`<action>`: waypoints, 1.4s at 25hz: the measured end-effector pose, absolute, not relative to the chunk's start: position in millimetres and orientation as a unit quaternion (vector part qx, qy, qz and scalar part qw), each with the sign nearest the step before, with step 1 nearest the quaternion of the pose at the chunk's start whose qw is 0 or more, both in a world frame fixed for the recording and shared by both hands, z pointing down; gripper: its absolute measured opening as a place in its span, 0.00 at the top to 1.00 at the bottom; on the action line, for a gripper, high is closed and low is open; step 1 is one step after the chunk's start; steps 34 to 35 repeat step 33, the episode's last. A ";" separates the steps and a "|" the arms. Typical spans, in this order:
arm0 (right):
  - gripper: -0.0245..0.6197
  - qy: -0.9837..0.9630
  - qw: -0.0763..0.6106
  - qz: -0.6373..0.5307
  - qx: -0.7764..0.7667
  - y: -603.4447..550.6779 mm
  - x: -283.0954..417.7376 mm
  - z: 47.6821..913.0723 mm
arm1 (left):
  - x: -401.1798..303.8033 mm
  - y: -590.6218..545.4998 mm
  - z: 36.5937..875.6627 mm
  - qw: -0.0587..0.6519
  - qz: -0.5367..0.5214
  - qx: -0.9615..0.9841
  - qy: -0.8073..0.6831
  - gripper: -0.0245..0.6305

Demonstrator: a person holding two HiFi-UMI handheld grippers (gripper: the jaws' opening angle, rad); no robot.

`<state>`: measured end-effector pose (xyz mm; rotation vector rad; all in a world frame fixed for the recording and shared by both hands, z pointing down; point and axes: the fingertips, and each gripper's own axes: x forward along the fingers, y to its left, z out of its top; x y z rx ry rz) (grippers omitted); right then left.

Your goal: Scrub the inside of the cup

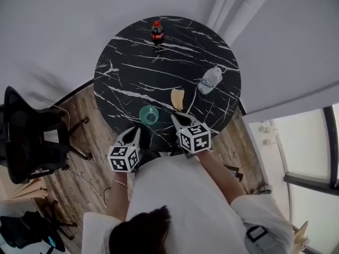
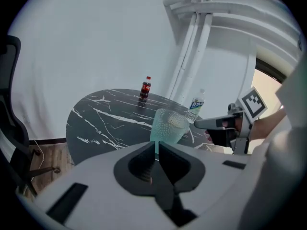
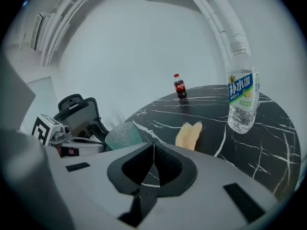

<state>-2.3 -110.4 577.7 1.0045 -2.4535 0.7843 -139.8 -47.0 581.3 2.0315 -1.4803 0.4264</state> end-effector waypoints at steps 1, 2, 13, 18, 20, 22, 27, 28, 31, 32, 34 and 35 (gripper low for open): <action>0.90 -0.872 0.189 0.276 0.357 -108.3 -1.0 577.9 | -141.0 -46.6 579.7 0.287 0.159 0.758 -0.564 0.92; 0.91 -0.873 0.190 0.273 0.358 -106.5 0.4 577.9 | -143.1 -46.9 578.2 0.283 0.159 0.750 -0.576 0.93; 0.91 -0.873 0.194 0.253 0.368 -90.2 21.5 575.4 | -129.1 -39.6 566.9 0.285 0.115 0.713 -0.630 0.95; 0.91 -0.871 0.199 0.247 0.374 -85.5 31.7 578.1 | -120.6 -35.1 566.8 0.312 0.081 0.693 -0.645 0.95; 0.91 -0.867 0.200 0.250 0.381 -86.1 37.3 579.3 | -114.6 -35.3 564.8 0.310 0.077 0.695 -0.644 0.95; 0.91 -0.865 0.200 0.251 0.385 -86.2 40.4 580.0 | -110.8 -35.4 562.7 0.299 0.084 0.699 -0.644 0.95; 0.91 -0.868 0.198 0.251 0.381 -85.5 40.5 577.4 | -111.1 -33.8 556.6 0.283 0.094 0.693 -0.656 0.95; 0.91 -0.867 0.197 0.254 0.381 -85.8 40.9 577.1 | -110.6 -33.8 555.3 0.281 0.095 0.694 -0.657 0.95; 0.91 -0.865 0.197 0.260 0.380 -84.5 42.1 578.5 | -108.4 -32.7 553.5 0.279 0.093 0.696 -0.655 0.95; 0.91 -0.865 0.198 0.262 0.380 -83.7 42.2 579.2 | -107.9 -31.9 553.6 0.279 0.092 0.697 -0.655 0.95; 0.91 -0.865 0.198 0.263 0.379 -82.8 42.2 579.9 | -107.6 -31.0 553.7 0.279 0.092 0.697 -0.654 0.95; 0.91 -0.865 0.198 0.263 0.379 -82.8 42.2 579.9 | -107.6 -31.0 553.7 0.279 0.092 0.697 -0.654 0.95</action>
